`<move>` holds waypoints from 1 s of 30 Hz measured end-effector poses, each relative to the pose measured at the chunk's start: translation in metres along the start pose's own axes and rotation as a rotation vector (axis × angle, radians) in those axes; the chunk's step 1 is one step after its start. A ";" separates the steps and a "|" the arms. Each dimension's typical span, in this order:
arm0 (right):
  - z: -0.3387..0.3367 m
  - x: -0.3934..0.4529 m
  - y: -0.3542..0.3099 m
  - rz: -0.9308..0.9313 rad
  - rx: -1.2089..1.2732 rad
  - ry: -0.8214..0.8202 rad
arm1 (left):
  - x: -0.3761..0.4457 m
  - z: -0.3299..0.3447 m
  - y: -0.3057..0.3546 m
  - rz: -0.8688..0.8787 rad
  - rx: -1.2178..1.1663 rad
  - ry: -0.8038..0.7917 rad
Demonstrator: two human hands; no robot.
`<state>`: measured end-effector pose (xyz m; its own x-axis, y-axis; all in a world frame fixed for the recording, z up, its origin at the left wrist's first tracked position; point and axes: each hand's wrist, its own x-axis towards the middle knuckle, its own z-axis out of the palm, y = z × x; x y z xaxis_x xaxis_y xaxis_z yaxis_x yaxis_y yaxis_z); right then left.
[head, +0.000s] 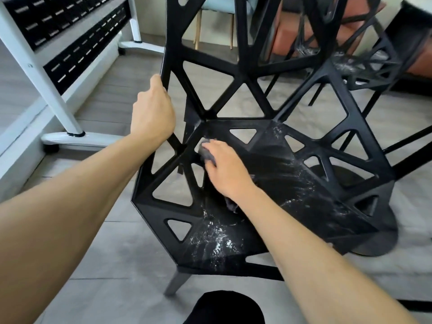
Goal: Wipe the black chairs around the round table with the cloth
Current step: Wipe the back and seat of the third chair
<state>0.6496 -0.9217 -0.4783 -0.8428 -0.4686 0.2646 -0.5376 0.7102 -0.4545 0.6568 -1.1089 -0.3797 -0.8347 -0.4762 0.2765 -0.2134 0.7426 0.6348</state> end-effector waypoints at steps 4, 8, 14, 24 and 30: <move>0.005 0.002 -0.006 -0.072 -0.059 0.000 | -0.001 -0.003 0.000 0.022 0.014 -0.005; -0.048 -0.002 0.095 0.279 -0.335 0.160 | -0.001 0.000 0.000 0.014 0.015 0.003; -0.047 0.016 0.094 0.227 -0.209 0.088 | -0.004 0.003 0.004 0.021 0.066 0.037; -0.007 0.045 0.039 -0.193 -0.094 -0.069 | -0.039 0.057 0.022 0.435 1.034 -0.342; 0.006 0.107 0.039 -0.216 -0.288 0.024 | -0.044 0.068 0.013 0.505 1.179 -0.359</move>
<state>0.5389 -0.9469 -0.4726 -0.7075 -0.6140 0.3499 -0.6855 0.7166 -0.1285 0.6565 -1.0464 -0.4332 -0.9996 -0.0156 -0.0246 -0.0001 0.8476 -0.5307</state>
